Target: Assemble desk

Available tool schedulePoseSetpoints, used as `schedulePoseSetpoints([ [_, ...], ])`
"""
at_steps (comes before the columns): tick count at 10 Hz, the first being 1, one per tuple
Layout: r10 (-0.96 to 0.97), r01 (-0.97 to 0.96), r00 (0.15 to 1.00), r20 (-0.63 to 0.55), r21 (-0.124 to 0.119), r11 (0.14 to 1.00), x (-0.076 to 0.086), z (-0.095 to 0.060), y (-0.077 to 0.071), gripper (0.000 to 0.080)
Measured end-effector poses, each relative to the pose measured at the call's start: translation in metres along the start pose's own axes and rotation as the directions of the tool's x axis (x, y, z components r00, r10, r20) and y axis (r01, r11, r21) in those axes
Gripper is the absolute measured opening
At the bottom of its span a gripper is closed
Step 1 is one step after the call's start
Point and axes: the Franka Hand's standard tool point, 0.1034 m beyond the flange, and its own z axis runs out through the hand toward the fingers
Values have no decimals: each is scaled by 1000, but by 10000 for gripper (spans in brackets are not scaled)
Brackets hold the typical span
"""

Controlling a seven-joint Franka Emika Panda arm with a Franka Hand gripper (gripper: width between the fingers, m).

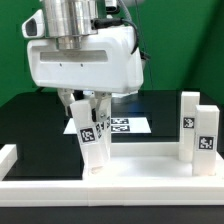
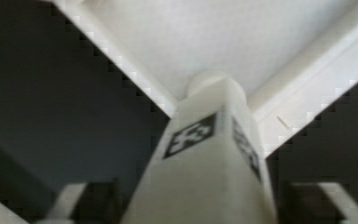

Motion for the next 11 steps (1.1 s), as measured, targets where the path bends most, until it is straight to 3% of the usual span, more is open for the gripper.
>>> schedulePoseSetpoints([
  [3, 173, -173, 985, 1, -1, 985, 0, 1, 0, 289],
  [4, 333, -333, 943, 8, 10, 943, 0, 2, 0, 289],
  [6, 592, -593, 805, 33, 45, 804, 0, 3, -5, 289],
  [9, 862, -868, 497, 102, 88, 489, -8, 5, -19, 290],
  [11, 918, -925, 378, 121, 81, 370, -9, 5, -21, 291],
])
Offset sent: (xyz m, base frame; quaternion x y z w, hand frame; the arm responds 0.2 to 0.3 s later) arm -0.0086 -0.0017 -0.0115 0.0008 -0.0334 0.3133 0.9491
